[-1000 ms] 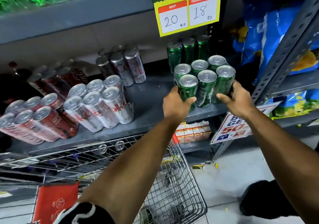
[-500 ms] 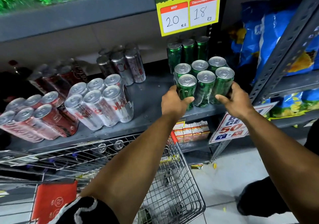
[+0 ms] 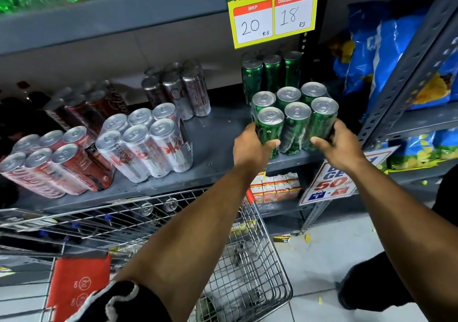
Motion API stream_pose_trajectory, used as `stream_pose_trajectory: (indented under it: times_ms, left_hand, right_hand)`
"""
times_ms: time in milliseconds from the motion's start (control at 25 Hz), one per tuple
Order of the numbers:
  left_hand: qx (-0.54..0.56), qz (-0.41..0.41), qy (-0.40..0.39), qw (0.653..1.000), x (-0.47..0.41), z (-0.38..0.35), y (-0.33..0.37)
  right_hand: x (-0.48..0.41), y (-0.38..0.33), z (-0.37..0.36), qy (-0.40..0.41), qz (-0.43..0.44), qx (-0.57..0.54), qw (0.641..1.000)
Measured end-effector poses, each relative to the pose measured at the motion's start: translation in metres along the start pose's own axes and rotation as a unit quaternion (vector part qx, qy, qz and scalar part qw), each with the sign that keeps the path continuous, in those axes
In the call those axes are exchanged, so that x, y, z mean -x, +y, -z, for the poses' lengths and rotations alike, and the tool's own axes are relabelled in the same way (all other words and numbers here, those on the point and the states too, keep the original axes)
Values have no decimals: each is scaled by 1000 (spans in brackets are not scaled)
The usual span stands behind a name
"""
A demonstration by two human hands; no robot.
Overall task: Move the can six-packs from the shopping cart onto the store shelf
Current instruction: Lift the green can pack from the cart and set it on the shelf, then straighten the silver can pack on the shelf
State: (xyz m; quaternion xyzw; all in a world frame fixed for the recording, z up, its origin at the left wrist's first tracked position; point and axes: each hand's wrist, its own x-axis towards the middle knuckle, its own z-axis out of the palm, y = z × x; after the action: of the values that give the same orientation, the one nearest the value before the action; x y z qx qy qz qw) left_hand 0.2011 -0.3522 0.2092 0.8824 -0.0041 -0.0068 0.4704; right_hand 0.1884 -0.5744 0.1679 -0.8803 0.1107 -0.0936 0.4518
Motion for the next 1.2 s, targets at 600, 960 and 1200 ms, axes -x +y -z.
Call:
stream_pose_trajectory:
  times_ms: [600, 960, 1200]
  left_hand:
    - [67, 69, -10, 995, 35, 16, -31]
    - [5, 105, 234, 966, 66, 203, -178]
    - [156, 94, 108, 977, 18, 241, -202]
  right_hand:
    - [37, -26, -20, 170, 4, 109, 979]
    - [85, -135, -160, -165, 244, 112, 949]
    - [65, -194, -236, -185, 83, 51, 978]
